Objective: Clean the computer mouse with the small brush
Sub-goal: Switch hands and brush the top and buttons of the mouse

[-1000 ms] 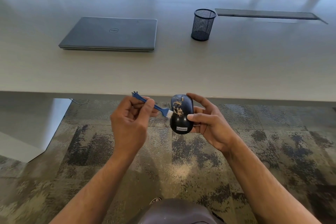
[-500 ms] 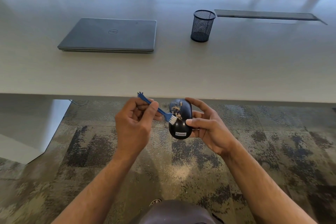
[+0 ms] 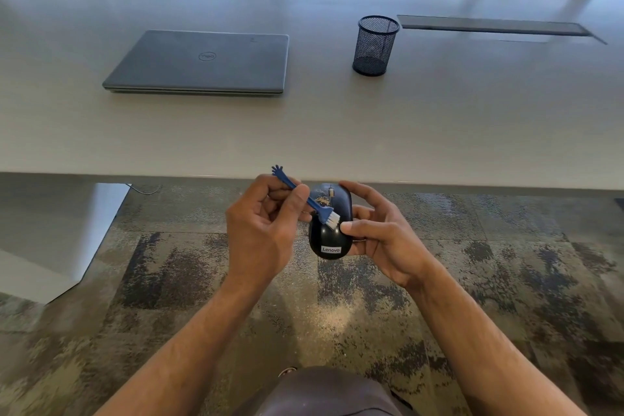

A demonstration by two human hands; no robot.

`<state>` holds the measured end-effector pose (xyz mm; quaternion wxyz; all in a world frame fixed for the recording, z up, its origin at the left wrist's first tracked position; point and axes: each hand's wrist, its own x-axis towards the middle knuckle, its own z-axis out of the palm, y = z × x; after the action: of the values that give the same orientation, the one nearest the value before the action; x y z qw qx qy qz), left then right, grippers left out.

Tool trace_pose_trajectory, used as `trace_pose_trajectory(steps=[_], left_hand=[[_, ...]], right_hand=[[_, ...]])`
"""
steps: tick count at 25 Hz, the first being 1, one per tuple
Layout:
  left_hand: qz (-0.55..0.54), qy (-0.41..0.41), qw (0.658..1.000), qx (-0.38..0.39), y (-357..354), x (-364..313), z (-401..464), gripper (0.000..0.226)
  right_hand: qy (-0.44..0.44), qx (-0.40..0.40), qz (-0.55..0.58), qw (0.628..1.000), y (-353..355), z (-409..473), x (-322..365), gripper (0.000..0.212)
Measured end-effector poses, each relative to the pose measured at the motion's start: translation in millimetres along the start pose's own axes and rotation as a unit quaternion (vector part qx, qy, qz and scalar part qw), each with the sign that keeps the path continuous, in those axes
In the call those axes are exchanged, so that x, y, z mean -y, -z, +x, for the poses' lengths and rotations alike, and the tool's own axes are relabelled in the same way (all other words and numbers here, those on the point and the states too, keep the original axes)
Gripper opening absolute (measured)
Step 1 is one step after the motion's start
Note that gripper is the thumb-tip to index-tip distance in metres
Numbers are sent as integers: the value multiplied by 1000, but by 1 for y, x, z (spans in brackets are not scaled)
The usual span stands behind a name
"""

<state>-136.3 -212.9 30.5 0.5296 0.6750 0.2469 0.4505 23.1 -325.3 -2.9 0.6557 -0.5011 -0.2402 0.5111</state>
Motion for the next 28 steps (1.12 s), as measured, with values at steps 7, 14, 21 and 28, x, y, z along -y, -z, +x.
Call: trace_pose_trajectory(steps=[7,14,21,28], left_hand=[[13,29,998,-52,14,0,10,9],[-1,6,1000,10,-2,3,0,5],[21,23,999,-45,11,5,15,4],[12,12,1000,10,-3,4,9,4]], right_hand=[[-1,-4,8,1000,6,0,-1,69],[4,1,4,1000,3,4,-1,68],[-3,4,9,1000,6,5,-3,69],[0,7,6,1000,2,8,-1,67]])
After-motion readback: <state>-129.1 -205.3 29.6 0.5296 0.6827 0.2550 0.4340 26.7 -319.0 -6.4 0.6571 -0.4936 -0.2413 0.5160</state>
